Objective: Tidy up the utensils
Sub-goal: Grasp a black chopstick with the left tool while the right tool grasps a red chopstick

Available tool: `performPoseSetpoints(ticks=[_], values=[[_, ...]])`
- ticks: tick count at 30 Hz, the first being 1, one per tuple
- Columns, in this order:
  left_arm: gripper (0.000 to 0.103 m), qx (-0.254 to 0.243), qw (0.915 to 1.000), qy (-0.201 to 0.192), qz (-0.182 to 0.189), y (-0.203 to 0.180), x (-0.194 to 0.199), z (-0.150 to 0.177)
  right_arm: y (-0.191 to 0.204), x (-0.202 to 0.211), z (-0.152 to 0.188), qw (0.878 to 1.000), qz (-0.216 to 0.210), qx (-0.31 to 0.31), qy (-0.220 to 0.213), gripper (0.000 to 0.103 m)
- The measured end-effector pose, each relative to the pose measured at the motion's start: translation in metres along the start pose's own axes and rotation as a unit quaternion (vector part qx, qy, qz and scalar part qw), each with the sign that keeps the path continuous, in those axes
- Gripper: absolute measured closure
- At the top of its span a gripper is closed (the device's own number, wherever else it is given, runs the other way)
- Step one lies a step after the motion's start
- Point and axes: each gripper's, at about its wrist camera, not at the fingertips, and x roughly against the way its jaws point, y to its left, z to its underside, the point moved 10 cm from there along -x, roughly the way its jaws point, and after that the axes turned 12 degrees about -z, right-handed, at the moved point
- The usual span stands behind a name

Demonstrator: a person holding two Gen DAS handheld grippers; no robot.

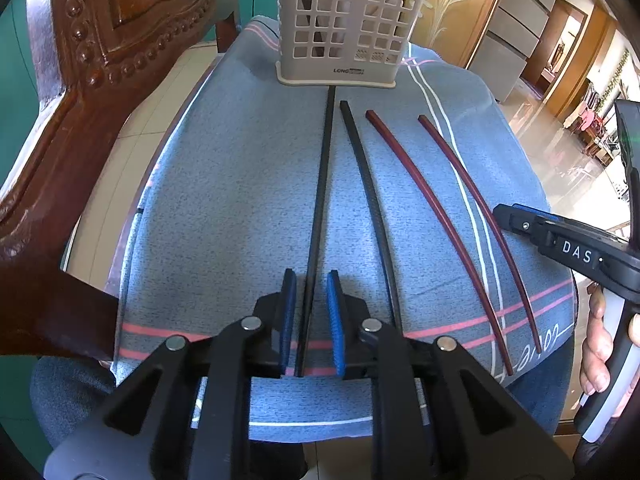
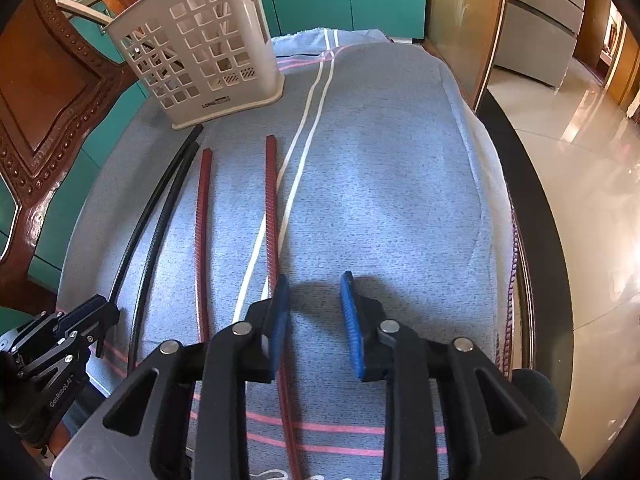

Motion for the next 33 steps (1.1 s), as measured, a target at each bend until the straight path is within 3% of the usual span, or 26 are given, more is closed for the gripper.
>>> performPoseSetpoints(ticks=[16,24,33], values=[[0.084,-0.002,1.0,-0.002,-0.002,-0.002,0.001,0.001,-0.001,0.0,0.0,1.0,0.006,0.01,-0.002,0.074],[0.069,-0.017,0.9998,-0.004,0.001,-0.009,0.002,0.001,-0.001,0.0,0.0,1.0,0.005,0.01,-0.003,0.073],[0.067,-0.018,0.9998,-0.004,0.004,-0.01,0.002,0.0,0.0,0.001,0.0,1.0,0.003,0.009,-0.004,0.072]])
